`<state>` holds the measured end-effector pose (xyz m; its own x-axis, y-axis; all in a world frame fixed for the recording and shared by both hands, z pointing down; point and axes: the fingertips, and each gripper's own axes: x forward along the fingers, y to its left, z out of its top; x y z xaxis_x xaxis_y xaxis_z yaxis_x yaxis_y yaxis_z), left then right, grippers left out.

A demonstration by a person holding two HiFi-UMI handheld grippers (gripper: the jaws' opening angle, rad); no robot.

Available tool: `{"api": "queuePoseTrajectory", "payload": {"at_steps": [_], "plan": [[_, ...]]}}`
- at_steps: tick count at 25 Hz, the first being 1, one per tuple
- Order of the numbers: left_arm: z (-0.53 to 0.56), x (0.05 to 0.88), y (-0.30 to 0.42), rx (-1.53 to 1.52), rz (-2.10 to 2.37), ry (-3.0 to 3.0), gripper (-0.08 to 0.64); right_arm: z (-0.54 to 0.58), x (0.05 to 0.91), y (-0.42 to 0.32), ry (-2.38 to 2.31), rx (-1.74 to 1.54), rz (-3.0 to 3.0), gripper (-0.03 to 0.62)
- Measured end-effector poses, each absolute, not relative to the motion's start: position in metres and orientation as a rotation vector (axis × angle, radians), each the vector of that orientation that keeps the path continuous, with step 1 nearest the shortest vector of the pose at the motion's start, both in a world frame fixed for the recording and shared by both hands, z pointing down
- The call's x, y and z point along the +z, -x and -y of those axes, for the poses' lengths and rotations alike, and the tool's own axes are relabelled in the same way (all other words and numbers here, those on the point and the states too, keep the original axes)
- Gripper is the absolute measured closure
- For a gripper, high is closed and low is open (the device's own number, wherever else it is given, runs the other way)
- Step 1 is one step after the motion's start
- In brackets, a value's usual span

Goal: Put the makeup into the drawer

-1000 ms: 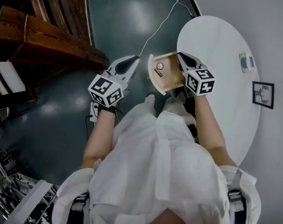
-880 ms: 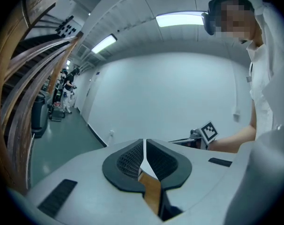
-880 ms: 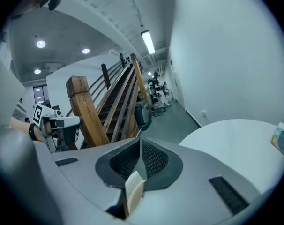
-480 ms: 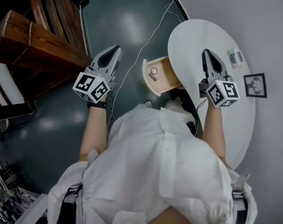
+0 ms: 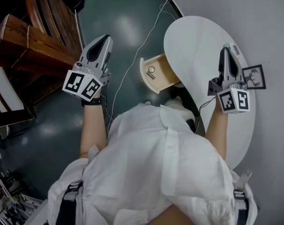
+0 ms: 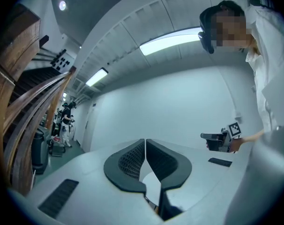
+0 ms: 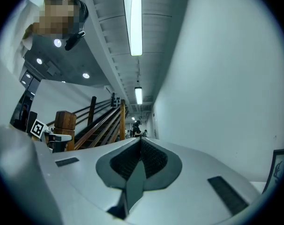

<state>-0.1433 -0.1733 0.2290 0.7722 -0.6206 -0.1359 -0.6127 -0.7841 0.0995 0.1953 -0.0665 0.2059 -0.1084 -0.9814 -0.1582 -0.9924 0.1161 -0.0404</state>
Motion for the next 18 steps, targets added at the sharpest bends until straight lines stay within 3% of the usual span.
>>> {"api": "queuePoseTrajectory", "payload": {"at_steps": [18], "plan": [[0.165,0.238,0.166,-0.309,1.088,-2.826,0.541,0.072,0.189,-0.182,1.974,0.166,-2.298,0.583]]}}
